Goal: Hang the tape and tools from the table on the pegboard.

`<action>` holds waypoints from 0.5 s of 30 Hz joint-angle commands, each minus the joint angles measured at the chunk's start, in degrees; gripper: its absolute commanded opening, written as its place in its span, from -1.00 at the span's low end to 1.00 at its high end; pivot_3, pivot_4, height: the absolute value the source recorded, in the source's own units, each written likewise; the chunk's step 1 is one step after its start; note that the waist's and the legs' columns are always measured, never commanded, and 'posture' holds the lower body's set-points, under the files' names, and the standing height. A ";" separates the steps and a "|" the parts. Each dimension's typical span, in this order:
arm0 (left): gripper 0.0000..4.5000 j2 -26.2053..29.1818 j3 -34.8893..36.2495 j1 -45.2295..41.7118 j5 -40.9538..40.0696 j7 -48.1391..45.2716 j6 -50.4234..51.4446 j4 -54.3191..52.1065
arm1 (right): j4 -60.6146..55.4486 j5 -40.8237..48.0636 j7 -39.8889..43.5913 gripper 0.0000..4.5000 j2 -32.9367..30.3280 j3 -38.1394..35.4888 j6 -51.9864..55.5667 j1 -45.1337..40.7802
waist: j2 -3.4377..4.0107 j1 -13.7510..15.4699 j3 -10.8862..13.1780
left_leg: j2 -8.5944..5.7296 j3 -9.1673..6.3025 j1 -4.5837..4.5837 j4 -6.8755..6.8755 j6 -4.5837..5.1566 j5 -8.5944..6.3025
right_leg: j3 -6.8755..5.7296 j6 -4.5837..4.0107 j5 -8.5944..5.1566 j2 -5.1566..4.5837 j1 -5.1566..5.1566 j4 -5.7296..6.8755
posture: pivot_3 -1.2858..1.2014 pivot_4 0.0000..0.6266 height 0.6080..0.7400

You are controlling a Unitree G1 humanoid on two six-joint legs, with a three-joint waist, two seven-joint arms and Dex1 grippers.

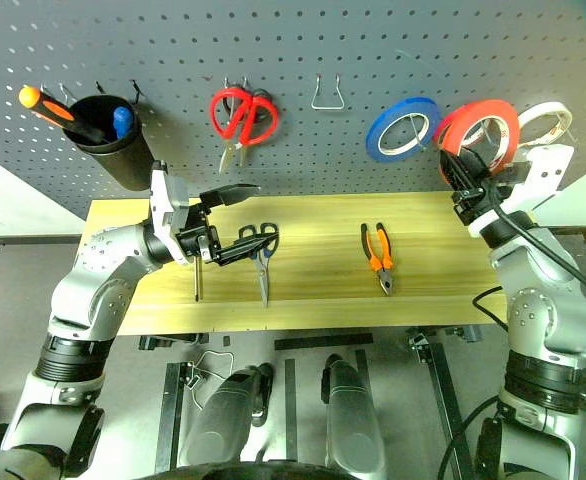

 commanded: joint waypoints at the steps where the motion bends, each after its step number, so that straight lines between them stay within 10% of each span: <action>1: 1.00 0.30 0.69 -0.54 -0.87 0.36 -0.68 -2.23 | 6.41 -2.84 1.99 -0.69 1.38 2.22 -4.96 -3.64 | 0.01 -0.06 0.00 | 0.00 -0.01 0.00 0.00 0.00 0.00 | 0.00 0.00 0.00 0.01 0.00 0.00 | 0.11 0.09 1.00; 12: 1.00 0.32 1.08 -0.56 -0.70 2.20 -1.18 -2.92 | 25.36 -9.68 2.65 -0.70 3.21 4.80 -13.60 -12.06 | 0.00 -0.09 0.01 | 0.00 0.04 0.02 0.06 -0.02 0.02 | 0.00 0.00 0.00 0.01 0.00 0.03 | 0.12 0.07 1.00; 15: 1.00 0.28 1.02 -0.47 -0.56 2.60 -1.32 -3.03 | 27.38 -11.21 1.11 -0.27 2.96 5.08 -12.83 -12.78 | 0.00 -0.02 0.01 | 0.00 0.04 0.02 0.07 -0.04 0.04 | 0.00 -0.01 0.00 0.01 0.01 0.05 | 0.12 0.07 1.00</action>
